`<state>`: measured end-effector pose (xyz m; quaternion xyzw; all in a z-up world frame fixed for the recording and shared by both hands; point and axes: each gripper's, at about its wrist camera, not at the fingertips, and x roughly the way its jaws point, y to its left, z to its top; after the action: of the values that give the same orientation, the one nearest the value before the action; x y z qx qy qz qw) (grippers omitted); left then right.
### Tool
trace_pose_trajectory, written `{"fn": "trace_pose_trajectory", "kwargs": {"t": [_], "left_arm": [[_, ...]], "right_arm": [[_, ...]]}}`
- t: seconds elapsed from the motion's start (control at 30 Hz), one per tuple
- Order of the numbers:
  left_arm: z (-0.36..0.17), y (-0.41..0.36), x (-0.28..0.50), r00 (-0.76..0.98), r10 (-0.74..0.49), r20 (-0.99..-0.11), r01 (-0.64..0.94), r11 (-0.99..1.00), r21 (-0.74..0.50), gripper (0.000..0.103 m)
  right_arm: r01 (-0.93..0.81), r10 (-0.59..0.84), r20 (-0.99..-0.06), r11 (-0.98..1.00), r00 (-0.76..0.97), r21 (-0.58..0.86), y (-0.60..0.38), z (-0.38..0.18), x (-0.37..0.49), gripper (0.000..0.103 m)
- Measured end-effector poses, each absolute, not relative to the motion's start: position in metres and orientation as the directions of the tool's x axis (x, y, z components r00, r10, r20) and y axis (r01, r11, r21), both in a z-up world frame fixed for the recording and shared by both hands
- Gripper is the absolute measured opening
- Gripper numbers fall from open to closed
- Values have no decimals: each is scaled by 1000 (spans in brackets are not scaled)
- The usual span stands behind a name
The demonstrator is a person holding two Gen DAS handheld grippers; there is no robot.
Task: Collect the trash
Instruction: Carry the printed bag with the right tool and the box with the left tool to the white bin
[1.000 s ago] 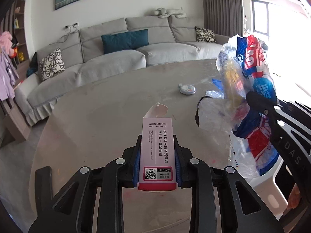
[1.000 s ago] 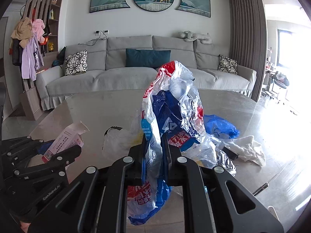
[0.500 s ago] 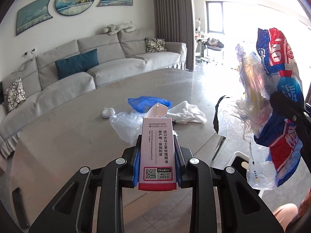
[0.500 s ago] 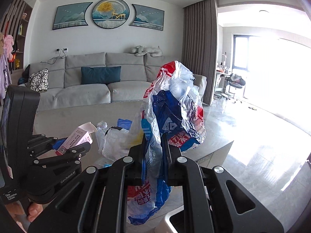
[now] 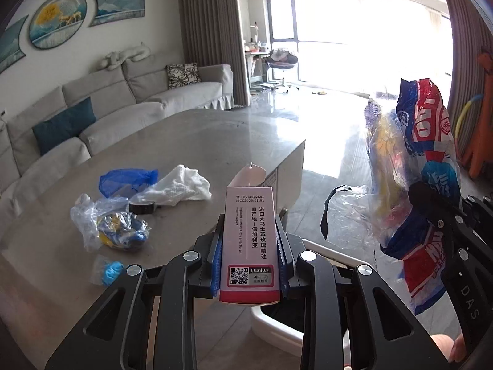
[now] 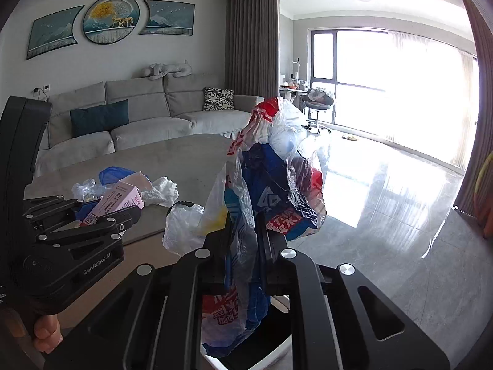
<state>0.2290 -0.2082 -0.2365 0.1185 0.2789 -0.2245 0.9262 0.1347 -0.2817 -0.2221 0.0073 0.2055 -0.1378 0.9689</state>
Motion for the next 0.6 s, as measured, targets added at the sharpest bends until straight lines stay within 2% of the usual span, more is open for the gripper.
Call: {"fn": "trace_pose_trajectory", "kwargs": {"t": [0.2,0.6], "left_arm": [[-269,-245,242,688,-368,-626,517,853,67,29],[-325,-266,270,628,-335,-703,521,852,59,29]], "right_arm": [[329,-298,-472,944,829,-19,-309,-262,129,14],[323,-257,-563,946,785,17,-318,-308,165,14]]}}
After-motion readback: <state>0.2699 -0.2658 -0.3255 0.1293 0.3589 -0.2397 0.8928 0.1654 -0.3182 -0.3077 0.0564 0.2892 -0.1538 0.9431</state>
